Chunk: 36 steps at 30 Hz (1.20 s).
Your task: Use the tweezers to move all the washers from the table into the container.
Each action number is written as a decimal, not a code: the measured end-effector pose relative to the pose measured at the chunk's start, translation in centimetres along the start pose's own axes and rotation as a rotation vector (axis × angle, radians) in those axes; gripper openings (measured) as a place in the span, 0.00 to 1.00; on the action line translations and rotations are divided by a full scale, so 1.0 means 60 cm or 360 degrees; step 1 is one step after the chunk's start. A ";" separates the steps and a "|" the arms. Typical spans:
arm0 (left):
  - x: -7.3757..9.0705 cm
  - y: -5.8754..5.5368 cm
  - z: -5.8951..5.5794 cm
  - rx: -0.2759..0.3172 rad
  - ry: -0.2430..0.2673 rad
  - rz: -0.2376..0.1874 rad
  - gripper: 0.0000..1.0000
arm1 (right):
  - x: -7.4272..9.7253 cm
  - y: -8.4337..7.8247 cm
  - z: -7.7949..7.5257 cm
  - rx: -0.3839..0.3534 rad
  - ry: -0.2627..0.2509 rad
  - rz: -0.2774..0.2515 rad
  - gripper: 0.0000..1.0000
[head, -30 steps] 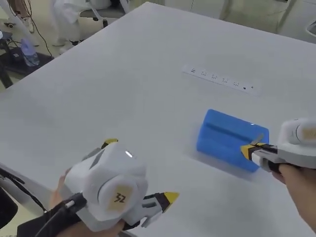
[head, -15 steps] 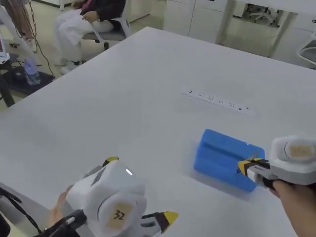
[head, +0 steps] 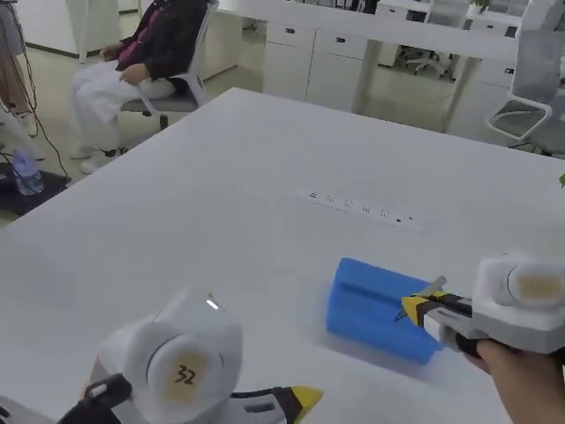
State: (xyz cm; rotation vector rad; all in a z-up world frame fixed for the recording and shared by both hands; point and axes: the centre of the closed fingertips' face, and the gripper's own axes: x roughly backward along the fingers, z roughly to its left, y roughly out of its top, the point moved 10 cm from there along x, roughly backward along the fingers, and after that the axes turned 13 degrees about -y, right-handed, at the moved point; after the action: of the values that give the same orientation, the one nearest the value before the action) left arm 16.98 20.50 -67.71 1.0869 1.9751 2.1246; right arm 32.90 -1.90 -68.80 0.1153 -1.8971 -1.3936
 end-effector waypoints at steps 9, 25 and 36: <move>-0.007 0.055 -0.008 -0.0009 -0.0179 -0.0016 0.86 | 0.047 -0.003 0.017 0.0007 0.0084 -0.0046 0.04; -0.070 0.130 -0.057 -0.0082 -0.0744 -0.0057 0.50 | 0.107 -0.031 0.063 0.0205 0.0285 0.0034 0.04; -0.081 0.140 -0.092 -0.0324 -0.1107 0.0088 0.34 | 0.126 -0.047 0.095 0.0269 0.0397 0.0078 0.04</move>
State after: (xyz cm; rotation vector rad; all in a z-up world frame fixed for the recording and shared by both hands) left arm 21.35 11.88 -62.12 1.5659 1.3873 1.5918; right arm 23.10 -2.26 -67.89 0.3090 -1.7926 -1.1286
